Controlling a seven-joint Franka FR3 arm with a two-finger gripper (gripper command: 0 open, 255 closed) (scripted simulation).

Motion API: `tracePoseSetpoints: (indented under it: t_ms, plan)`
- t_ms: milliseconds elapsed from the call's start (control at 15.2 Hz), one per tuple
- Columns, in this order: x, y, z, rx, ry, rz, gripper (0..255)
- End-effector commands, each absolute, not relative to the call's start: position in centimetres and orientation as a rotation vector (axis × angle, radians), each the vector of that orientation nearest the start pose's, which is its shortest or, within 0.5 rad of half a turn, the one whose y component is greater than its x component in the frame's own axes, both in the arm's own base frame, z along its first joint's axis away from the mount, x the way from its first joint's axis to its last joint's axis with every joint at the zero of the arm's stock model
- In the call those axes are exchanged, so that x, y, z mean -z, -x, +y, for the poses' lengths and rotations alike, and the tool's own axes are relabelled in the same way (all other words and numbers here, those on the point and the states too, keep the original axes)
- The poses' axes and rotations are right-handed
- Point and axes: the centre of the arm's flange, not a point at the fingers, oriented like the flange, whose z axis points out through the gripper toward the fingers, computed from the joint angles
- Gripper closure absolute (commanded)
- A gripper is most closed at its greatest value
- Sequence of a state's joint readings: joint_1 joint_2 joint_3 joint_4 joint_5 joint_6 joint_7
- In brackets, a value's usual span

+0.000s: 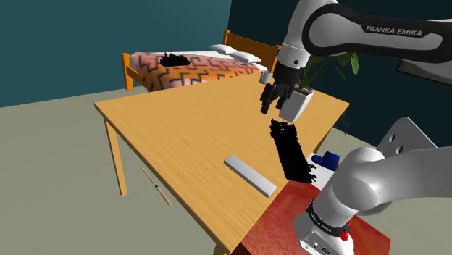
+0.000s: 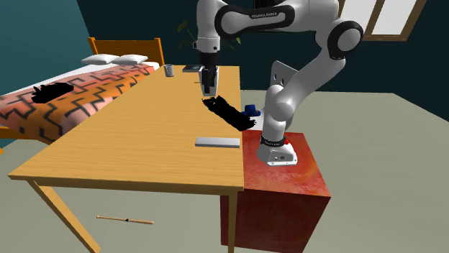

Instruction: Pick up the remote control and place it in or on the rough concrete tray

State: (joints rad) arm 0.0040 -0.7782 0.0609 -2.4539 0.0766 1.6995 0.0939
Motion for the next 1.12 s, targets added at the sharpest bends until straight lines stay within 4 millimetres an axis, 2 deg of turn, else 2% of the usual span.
tracePoseSetpoints:
  t_ms: [0,1056]
  plan:
    - [-55.2,-31.7,3.2,0.032,3.105,0.085,0]
    - [-37.0,-27.6,13.0,0.012,3.12,0.129,0]
